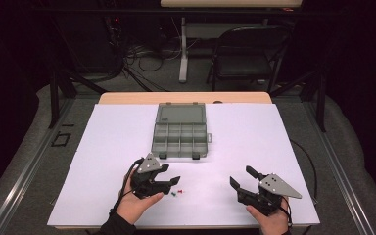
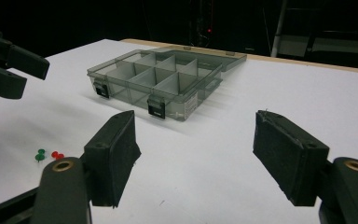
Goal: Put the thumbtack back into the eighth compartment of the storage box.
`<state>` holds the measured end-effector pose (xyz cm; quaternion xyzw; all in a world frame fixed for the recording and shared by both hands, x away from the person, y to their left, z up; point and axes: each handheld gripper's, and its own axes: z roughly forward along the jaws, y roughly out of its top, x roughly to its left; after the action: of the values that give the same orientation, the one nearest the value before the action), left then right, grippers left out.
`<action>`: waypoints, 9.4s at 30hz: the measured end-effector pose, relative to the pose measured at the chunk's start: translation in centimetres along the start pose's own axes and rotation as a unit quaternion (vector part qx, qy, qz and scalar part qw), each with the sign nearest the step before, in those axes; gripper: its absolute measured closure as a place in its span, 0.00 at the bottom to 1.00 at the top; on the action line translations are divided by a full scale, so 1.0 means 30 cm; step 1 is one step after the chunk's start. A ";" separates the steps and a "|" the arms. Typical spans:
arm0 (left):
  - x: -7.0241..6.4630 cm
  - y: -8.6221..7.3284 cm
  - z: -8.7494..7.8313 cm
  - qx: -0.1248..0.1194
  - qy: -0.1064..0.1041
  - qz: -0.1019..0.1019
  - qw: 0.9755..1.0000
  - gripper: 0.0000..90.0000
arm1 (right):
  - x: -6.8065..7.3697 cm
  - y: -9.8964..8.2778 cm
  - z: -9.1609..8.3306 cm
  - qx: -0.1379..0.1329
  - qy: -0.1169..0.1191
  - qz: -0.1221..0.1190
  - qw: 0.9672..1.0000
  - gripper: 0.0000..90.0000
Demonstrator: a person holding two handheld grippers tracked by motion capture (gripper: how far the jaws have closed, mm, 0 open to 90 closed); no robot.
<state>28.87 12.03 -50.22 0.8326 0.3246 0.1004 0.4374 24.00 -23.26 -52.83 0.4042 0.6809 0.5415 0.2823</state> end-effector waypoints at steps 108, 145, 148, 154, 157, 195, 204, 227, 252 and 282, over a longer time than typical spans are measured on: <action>-0.032 -0.163 0.108 0.076 -0.018 0.015 0.997 0.87 | -0.003 -0.002 -0.001 0.002 0.000 0.005 1.000 0.33; -0.047 -0.156 0.122 0.079 -0.016 0.010 0.997 0.77 | -0.003 -0.002 0.000 0.003 0.001 0.005 1.000 0.33; -0.047 -0.154 0.121 0.080 -0.018 0.007 0.997 0.77 | -0.003 -0.002 0.000 0.003 0.001 0.006 1.000 0.33; -0.043 -0.127 0.106 0.070 -0.019 0.003 0.997 0.77 | -0.003 -0.002 0.001 0.003 0.001 0.005 1.000 0.33; -0.036 -0.106 0.096 0.062 -0.018 0.002 0.998 0.77 | -0.003 -0.002 0.000 0.003 0.001 0.004 1.000 0.33; 0.039 0.167 0.034 0.026 -0.009 -0.019 0.999 0.77 | -0.004 -0.003 -0.001 0.003 0.000 0.008 1.000 0.33; 0.048 0.223 0.048 0.019 -0.009 -0.029 0.999 0.77 | -0.005 -0.003 0.001 0.003 0.000 0.005 1.000 0.33; 0.094 0.382 0.137 0.035 0.010 -0.045 0.998 0.77 | -0.005 -0.006 0.007 0.008 0.003 0.012 1.000 0.33; 0.130 0.401 0.338 0.081 0.038 -0.055 0.994 0.77 | -0.013 -0.006 0.003 0.009 0.005 0.013 1.000 0.34; 0.131 0.341 0.454 0.109 0.042 -0.061 0.991 0.77 | -0.013 -0.006 0.003 0.008 0.008 0.014 1.000 0.34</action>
<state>42.68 1.32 -50.69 0.8489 0.4022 0.0723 0.3352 24.24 -23.56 -53.04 0.4120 0.6817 0.5430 0.2660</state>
